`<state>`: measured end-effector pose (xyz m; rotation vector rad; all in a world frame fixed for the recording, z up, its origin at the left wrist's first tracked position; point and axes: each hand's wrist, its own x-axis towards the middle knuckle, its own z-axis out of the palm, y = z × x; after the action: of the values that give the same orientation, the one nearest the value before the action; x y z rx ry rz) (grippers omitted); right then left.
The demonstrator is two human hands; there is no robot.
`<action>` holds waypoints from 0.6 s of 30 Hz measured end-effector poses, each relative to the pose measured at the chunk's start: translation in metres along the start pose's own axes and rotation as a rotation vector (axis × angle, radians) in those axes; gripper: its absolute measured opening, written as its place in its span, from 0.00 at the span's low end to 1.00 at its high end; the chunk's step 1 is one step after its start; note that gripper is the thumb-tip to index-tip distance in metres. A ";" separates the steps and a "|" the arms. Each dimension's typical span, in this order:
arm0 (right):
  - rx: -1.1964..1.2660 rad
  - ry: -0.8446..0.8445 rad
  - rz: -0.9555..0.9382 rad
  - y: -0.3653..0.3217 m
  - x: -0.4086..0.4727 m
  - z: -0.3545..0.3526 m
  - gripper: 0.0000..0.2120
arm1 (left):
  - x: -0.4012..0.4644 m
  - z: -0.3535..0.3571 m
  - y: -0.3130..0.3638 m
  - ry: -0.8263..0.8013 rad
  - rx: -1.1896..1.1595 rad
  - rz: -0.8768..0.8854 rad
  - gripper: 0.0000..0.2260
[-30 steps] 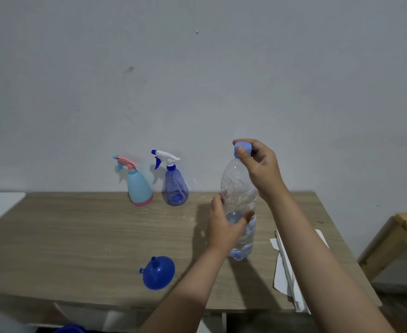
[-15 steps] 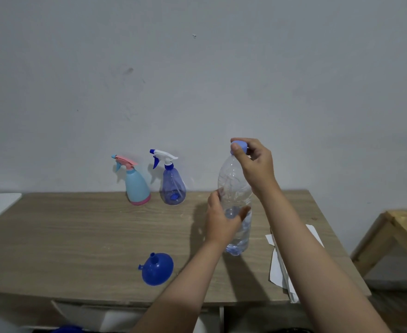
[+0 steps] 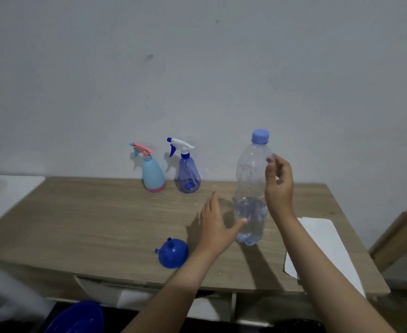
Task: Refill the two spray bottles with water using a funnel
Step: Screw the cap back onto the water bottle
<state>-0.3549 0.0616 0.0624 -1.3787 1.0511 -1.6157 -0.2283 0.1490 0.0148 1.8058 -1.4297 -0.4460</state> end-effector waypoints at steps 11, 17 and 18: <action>-0.221 -0.175 0.306 0.106 -0.080 -0.019 0.45 | -0.056 -0.046 -0.145 0.205 0.070 -0.397 0.49; -0.310 -0.078 0.235 0.110 -0.080 -0.009 0.37 | -0.041 -0.047 -0.157 0.078 0.166 -0.312 0.39; -0.323 -0.074 0.211 0.109 -0.079 -0.009 0.37 | -0.037 -0.046 -0.158 0.070 0.207 -0.292 0.36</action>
<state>-0.3492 0.0937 -0.0682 -1.4642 1.4072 -1.2717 -0.1035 0.2109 -0.0805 2.1889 -1.2035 -0.3875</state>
